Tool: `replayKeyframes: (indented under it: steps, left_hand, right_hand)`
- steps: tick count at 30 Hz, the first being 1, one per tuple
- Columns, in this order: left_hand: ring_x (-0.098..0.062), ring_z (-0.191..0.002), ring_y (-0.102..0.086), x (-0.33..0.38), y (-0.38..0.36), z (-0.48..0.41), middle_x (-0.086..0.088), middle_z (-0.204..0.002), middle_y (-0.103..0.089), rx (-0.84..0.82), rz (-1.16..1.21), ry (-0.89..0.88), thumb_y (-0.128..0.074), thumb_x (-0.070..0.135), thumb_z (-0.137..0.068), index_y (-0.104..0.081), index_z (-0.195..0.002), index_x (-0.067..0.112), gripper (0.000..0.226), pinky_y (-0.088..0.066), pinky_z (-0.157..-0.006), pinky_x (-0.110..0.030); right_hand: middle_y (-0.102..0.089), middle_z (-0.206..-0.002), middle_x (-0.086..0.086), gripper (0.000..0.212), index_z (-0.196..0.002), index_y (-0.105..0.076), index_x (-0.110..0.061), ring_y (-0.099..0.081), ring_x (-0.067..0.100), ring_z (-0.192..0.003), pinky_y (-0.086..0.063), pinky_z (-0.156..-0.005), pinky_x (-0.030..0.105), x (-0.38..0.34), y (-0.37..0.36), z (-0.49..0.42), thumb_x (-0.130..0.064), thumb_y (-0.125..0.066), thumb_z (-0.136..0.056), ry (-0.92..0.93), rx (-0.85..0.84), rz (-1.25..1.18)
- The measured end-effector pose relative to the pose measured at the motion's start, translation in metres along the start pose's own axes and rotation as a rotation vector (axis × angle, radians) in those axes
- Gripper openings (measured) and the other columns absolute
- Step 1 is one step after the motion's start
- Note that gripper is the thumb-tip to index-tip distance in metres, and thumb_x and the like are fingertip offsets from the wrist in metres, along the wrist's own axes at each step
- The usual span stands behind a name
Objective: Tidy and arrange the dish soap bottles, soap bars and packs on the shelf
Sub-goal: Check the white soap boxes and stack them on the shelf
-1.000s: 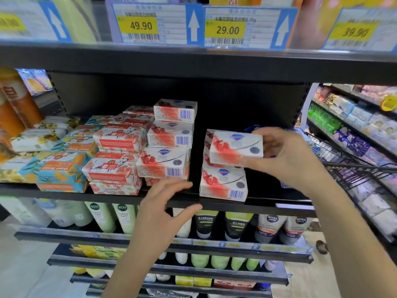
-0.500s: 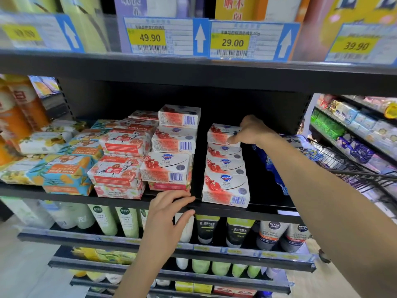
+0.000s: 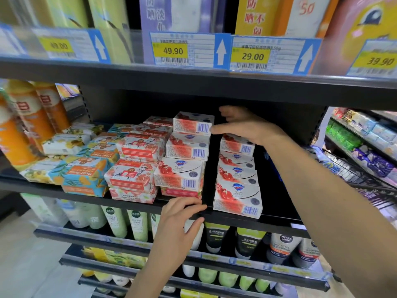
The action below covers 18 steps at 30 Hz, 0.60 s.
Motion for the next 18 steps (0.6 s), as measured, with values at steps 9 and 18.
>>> replayKeyframes:
  steps: [9,18]
  left_hand:
    - [0.002,-0.113,-0.06,0.042,0.088,-0.032,0.027,-0.113,-0.064,0.184,0.094,-0.046,-0.075,0.018,-0.091,-0.072,-0.114,0.037,0.03,-0.041,-0.101,-0.01]
    - [-0.024,-0.135,-0.046,0.036,0.12,-0.143,-0.001,-0.133,-0.066,-0.148,-0.398,0.07,-0.08,0.055,-0.079,-0.061,-0.14,0.03,0.069,-0.03,-0.112,-0.034]
  right_hand:
    - [-0.075,-0.108,-0.003,0.053,-0.115,-0.072,-0.012,-0.07,0.014,-0.102,-0.055,-0.099,0.035,-0.007,-0.008,-0.008,-0.039,-0.091,-0.073,0.068,0.152,-0.064]
    - [-0.074,-0.105,-0.001,0.067,-0.124,-0.07,-0.012,-0.073,0.013,-0.091,-0.06,-0.09,0.036,0.022,0.022,0.025,-0.035,-0.095,-0.066,-0.006,0.299,-0.278]
Point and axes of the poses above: each hand's wrist, its own z-axis away from the middle knuckle, its own y-axis out of the back of the hand, x = y × z, the point moved 6 cm from there along -z, towards the middle knuckle
